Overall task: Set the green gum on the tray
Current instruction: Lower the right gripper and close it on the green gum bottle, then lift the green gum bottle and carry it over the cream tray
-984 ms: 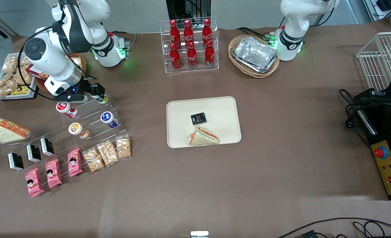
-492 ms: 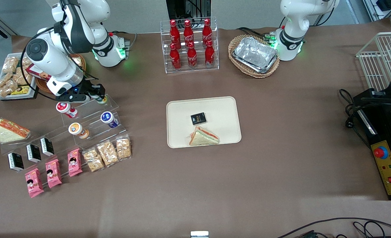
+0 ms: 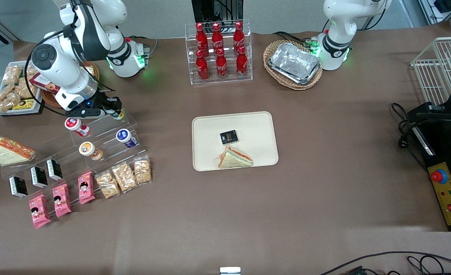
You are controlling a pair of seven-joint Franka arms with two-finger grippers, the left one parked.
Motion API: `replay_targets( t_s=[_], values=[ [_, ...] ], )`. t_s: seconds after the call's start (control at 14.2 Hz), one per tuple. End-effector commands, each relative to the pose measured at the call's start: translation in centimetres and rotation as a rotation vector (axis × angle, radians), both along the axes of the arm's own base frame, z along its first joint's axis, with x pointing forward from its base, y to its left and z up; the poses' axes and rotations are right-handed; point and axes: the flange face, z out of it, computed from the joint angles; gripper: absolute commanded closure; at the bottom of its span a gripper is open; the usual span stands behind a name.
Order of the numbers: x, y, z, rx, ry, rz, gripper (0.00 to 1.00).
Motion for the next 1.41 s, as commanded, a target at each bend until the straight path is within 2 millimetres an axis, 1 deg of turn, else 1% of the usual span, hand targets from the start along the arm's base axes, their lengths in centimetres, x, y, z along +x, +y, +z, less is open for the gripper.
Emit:
replay_targets(
  t_s=[0.0,0.14,0.21,0.28,0.35,0.42,0.56,0.7,0.77,0.91,1.05,1.12,1.2,1.34],
  values=[
    [0.9,0.5,5.0,0.022,0.029,0.01,0.94],
    [2.0,0.8,9.3,0.022,0.05,0.02,0.94],
    [2.2,1.6,11.2,0.017,0.051,0.035,0.94],
    [2.5,3.1,13.1,0.008,0.042,0.054,0.95],
    [2.6,4.8,14.7,-0.001,0.035,0.076,0.95],
    [2.8,6.9,16.0,-0.016,0.029,0.07,0.95],
    [2.7,12.2,17.5,-0.028,0.036,0.014,0.95],
    [2.3,17.1,18.2,0.008,0.047,-0.044,0.96],
    [2.0,19.2,18.0,0.0,0.051,-0.07,0.96],
    [0.5,23.5,16.9,-0.021,0.053,-0.105,0.96],
    [-0.1,27.3,14.7,-0.011,0.042,-0.123,0.97],
    [-0.1,28.8,13.2,0.001,0.043,-0.13,0.98],
    [0.4,29.6,11.7,0.015,0.043,-0.144,0.98],
    [1.1,30.7,7.1,0.042,0.043,-0.164,0.98]
  ],
)
